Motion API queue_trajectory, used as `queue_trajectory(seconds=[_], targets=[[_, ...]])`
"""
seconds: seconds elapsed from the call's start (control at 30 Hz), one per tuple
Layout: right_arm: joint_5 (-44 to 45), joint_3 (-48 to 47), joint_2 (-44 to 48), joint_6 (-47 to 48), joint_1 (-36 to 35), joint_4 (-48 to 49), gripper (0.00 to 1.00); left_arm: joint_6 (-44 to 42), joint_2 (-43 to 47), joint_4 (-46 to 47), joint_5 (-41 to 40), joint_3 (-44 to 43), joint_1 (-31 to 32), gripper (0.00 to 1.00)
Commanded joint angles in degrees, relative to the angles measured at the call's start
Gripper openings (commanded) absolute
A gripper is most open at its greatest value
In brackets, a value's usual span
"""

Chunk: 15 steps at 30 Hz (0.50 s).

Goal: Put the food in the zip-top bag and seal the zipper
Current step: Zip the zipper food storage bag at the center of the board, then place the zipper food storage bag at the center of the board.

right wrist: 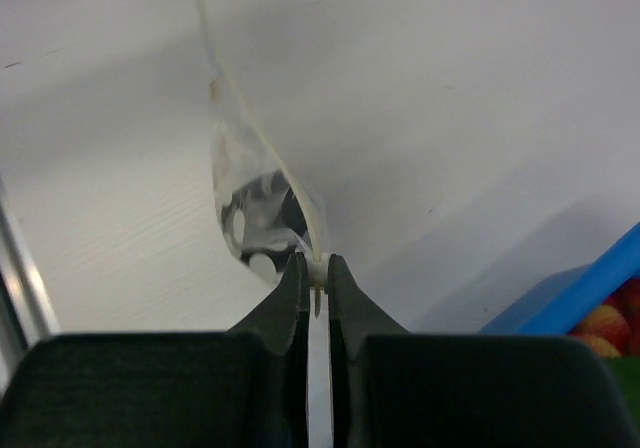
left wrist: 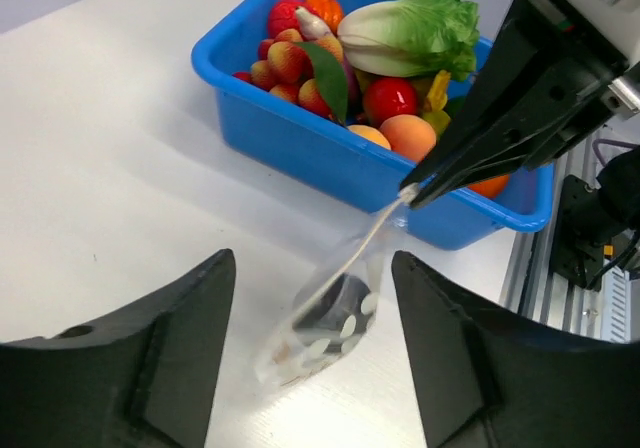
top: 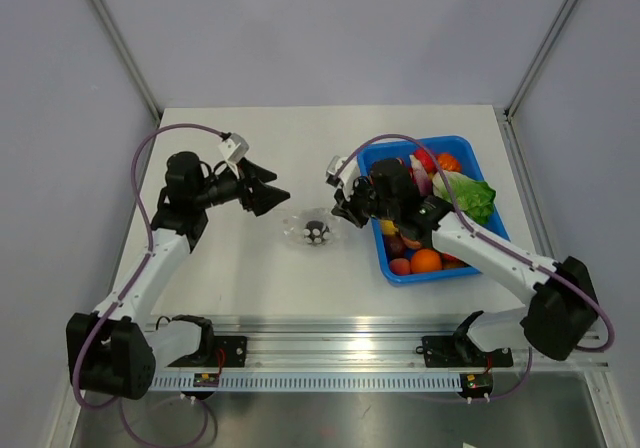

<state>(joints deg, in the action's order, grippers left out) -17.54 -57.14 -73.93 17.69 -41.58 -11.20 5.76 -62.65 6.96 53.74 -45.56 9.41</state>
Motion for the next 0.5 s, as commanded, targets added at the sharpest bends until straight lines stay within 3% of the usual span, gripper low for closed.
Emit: queue_trajectory(seconds=[0.0,0.07,0.1,0.27,0.3,0.33,0.37,0.47], targets=[[5.24,-7.79,-6.82,4.1,0.19,5.92,0.0,1.53,-2.21,1.13,-2.92,-5.58,-0.36,0.77],[5.93,-10.35,-11.13,6.02,-1.13,6.8,0.0,0.75,-2.04,-1.42,-7.32,-7.34,-0.44,0.96],[7.16,-10.7,-12.19,6.82,-1.83,6.89,0.0,0.14,-1.86,-2.56,-8.81,-8.13,-0.62,0.99],[6.73,-3.17,-10.11,6.05,-7.36,9.96,0.01,-2.33,2.62,-10.2,-19.36,-12.62,-1.06,0.99],[7.34,-1.06,-8.53,5.43,-8.24,10.49,0.08,-2.59,3.58,-11.17,-21.89,-13.06,-1.15,0.99],[7.87,2.79,-5.2,4.73,-9.12,10.59,0.46,-2.16,5.07,-12.14,-23.75,-13.32,-1.15,0.99],[8.48,4.48,-3.6,3.59,-11.31,12.76,0.57,-1.63,5.78,-12.23,-25.16,-13.5,-1.15,0.99],[10.42,8.27,2.02,1.48,-12.91,11.83,0.64,2.22,8.24,-11.89,-29.99,-12.63,-1.15,0.99]])
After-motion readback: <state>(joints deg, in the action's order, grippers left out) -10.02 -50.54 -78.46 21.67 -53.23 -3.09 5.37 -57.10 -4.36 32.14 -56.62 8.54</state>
